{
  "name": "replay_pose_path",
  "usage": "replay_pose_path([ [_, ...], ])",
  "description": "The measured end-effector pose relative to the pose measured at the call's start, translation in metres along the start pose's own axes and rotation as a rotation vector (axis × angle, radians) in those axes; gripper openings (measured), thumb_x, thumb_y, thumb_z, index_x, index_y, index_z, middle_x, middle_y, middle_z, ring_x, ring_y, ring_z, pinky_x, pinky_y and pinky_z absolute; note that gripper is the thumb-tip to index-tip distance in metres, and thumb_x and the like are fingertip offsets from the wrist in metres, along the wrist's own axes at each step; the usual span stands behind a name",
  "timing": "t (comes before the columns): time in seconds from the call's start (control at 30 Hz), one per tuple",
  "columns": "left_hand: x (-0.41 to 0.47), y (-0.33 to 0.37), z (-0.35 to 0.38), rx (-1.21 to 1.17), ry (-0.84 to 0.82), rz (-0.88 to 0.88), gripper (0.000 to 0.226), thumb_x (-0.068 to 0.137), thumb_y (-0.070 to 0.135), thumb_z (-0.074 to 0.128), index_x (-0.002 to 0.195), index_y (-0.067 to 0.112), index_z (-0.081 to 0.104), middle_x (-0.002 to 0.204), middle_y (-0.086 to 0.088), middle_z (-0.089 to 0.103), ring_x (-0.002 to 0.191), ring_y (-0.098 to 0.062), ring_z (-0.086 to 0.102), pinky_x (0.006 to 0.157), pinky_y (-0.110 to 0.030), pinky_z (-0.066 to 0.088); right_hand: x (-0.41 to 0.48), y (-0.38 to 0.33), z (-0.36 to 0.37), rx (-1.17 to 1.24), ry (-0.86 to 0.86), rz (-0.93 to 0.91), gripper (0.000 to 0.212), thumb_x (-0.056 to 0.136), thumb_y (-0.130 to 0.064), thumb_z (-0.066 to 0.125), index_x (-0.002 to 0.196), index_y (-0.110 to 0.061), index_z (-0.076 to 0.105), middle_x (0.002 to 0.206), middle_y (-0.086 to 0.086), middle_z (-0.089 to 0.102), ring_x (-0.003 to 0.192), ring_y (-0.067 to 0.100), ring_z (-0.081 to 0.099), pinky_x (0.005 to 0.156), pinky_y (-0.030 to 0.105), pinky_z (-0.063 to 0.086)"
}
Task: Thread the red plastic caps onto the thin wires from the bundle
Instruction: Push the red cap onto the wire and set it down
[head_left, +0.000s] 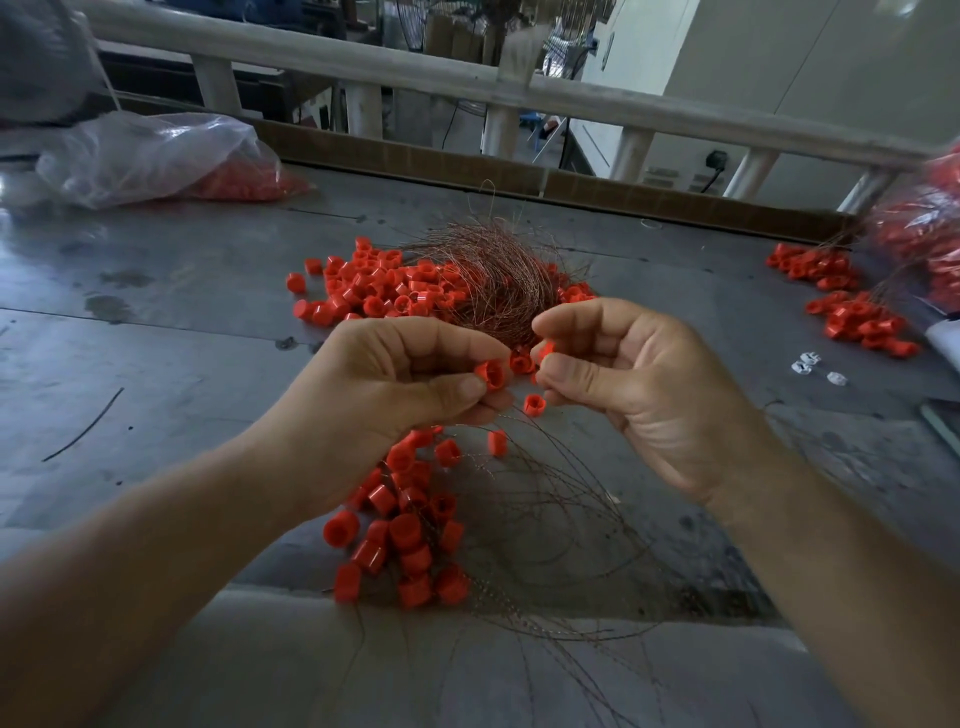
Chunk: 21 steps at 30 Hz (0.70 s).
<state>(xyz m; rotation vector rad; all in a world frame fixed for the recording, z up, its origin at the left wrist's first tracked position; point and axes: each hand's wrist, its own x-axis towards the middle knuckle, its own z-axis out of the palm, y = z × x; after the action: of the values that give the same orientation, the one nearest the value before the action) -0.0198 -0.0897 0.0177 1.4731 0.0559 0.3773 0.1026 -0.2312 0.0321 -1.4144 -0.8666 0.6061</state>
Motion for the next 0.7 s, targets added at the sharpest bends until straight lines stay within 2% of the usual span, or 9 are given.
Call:
replay_pose_path([
  [0.1,0.001,-0.001,0.001,0.012,0.027,0.010,0.029,0.060,0.010,0.062,0.081,0.024,0.076,0.081,-0.002,0.074,0.076,-0.014,0.071,0.065,-0.017,0.053,-0.003,0.000,0.009,-0.168,0.020,-0.165,0.018,0.062,-0.019,0.068,0.080,-0.022,0.065,0.071,-0.010,0.067,0.069,0.003,0.063,0.065,0.019,0.053],
  [0.2,0.001,-0.001,0.003,0.007,0.053,0.008,0.030,0.059,0.009,0.062,0.081,0.024,0.075,0.074,-0.002,0.073,0.069,-0.011,0.070,0.062,-0.015,0.053,-0.006,0.004,0.017,-0.252,0.030,-0.258,0.020,0.063,-0.019,0.068,0.082,-0.024,0.066,0.073,-0.008,0.067,0.070,0.005,0.064,0.067,0.016,0.051],
  [0.43,0.001,-0.001,0.003,0.030,0.081,0.004,0.020,0.057,0.008,0.064,0.071,0.019,0.073,0.070,-0.004,0.071,0.065,-0.013,0.069,0.060,-0.016,0.053,-0.004,0.009,0.020,-0.307,0.040,-0.282,0.022,0.065,-0.014,0.070,0.085,-0.022,0.066,0.082,-0.004,0.069,0.077,0.011,0.067,0.072,0.024,0.054],
  [0.6,0.001,-0.001,0.002,0.067,0.081,0.003,0.021,0.057,0.011,0.064,0.072,0.022,0.074,0.071,-0.002,0.072,0.066,-0.013,0.070,0.061,-0.016,0.053,-0.004,0.009,0.018,-0.316,0.045,-0.280,0.022,0.065,-0.015,0.070,0.086,-0.020,0.067,0.082,-0.005,0.069,0.075,0.009,0.068,0.069,0.020,0.054],
  [0.7,0.002,-0.002,0.003,0.084,0.084,0.003,0.025,0.055,0.015,0.065,0.075,0.026,0.075,0.071,-0.001,0.073,0.067,-0.013,0.070,0.061,-0.016,0.053,-0.005,0.009,0.019,-0.377,0.066,-0.311,0.022,0.065,-0.017,0.071,0.086,-0.022,0.067,0.085,-0.003,0.069,0.078,0.011,0.068,0.073,0.027,0.055],
])
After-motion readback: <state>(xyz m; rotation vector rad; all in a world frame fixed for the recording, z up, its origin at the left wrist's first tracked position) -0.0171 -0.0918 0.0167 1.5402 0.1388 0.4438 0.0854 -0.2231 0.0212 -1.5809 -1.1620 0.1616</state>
